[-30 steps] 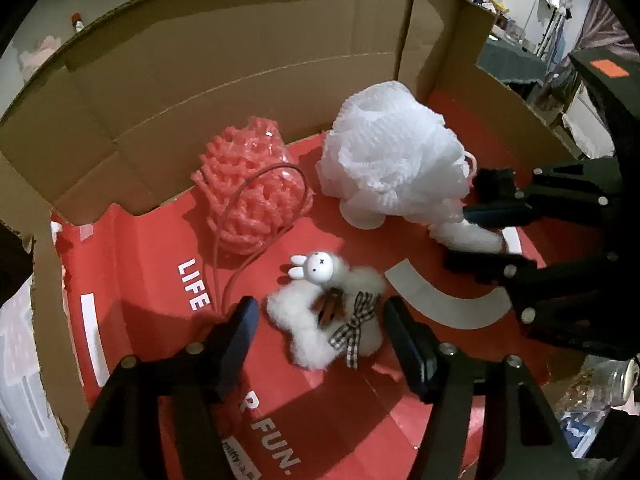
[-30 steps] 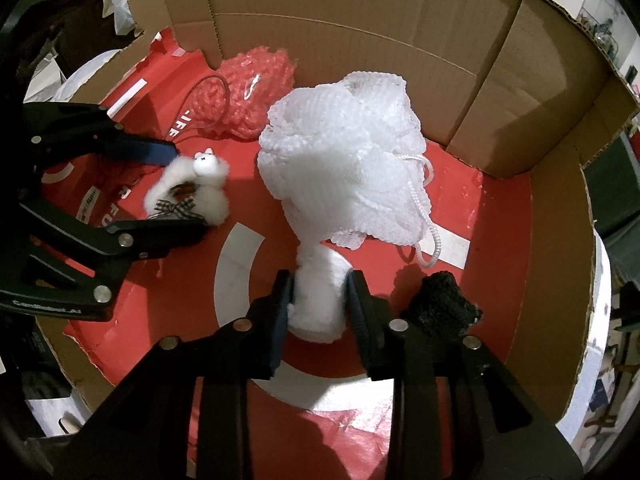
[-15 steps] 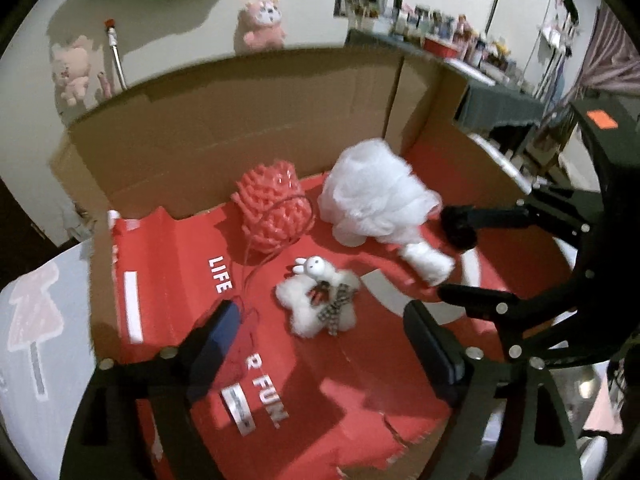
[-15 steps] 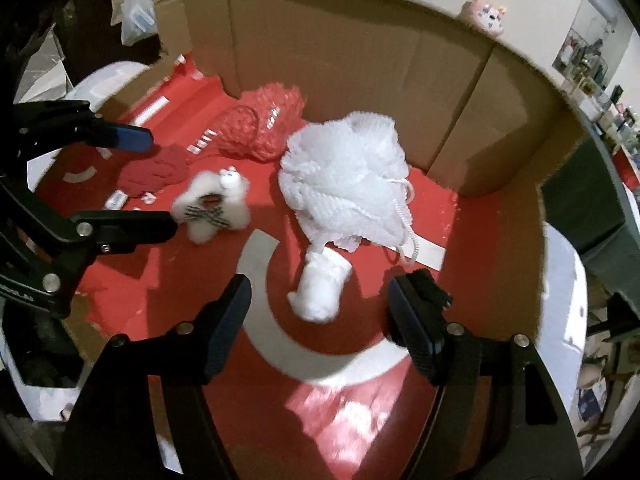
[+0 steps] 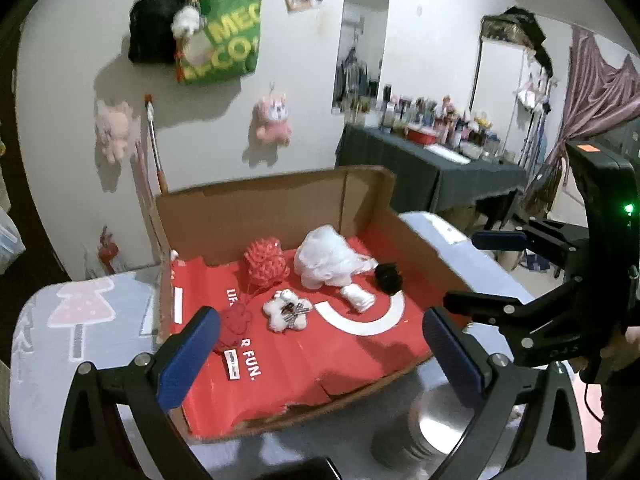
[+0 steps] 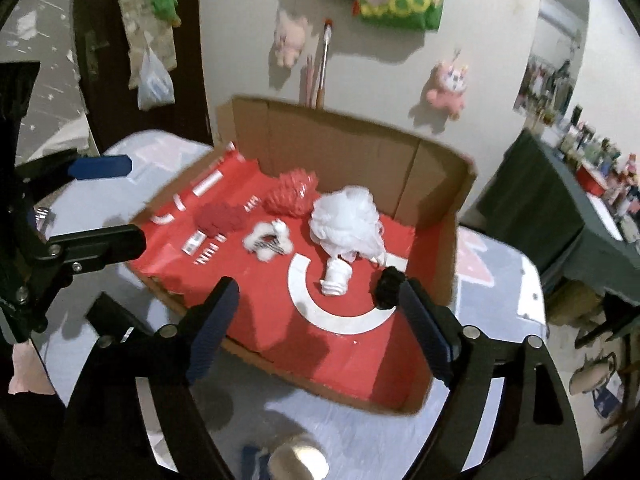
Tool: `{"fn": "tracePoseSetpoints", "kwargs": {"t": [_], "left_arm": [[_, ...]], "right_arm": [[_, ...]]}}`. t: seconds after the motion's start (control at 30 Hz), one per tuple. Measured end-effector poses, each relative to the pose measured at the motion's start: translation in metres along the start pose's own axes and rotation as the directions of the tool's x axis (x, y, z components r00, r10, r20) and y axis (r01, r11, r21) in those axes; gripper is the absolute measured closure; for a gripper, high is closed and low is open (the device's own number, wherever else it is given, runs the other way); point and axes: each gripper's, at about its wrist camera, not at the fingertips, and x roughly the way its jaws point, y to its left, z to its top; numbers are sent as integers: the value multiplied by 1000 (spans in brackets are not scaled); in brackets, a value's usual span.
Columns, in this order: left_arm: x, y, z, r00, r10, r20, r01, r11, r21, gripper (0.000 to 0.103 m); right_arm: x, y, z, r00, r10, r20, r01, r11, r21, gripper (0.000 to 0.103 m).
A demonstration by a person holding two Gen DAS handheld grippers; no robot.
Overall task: Organize soft objects
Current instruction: 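Withdraw both tools from the box back toward the table items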
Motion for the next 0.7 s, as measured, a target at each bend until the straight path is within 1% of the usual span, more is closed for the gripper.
{"fn": "tracePoseSetpoints", "kwargs": {"t": [0.07,0.13,0.2,0.3,0.37,0.43,0.53,0.6,0.7], "left_arm": [[-16,-5,-6,999,8,36,-8,1000,-4,0],[-32,-10,-14,997,13,71,-12,1000,-15,0],[-47,-17,-24,993,33,109,-31,999,-14,0],[-67,-28,-40,987,46,157,-45,999,-15,0],[-78,-33,-52,984,37,177,-34,999,-21,0],[-85,-39,-64,981,39,189,-34,999,-30,0],[-90,-50,-85,977,61,203,-58,998,-21,0],[-89,-55,-98,977,73,201,-71,997,-16,0],[-83,-58,-116,982,64,177,-58,998,-35,0]], "right_arm": [[-22,7,-8,999,-14,49,14,1000,-2,17],[-42,15,-16,995,-36,88,37,999,-8,16],[-61,23,-26,990,-60,131,61,998,-7,16],[-84,30,-42,981,-70,181,66,997,30,16],[-96,34,-54,976,-77,205,70,997,42,16],[-106,40,-67,967,-96,236,87,995,50,16],[-116,51,-90,956,-114,270,104,993,52,10],[-117,55,-101,952,-129,276,117,991,60,10],[-114,59,-121,951,-149,270,132,988,79,10]]}}
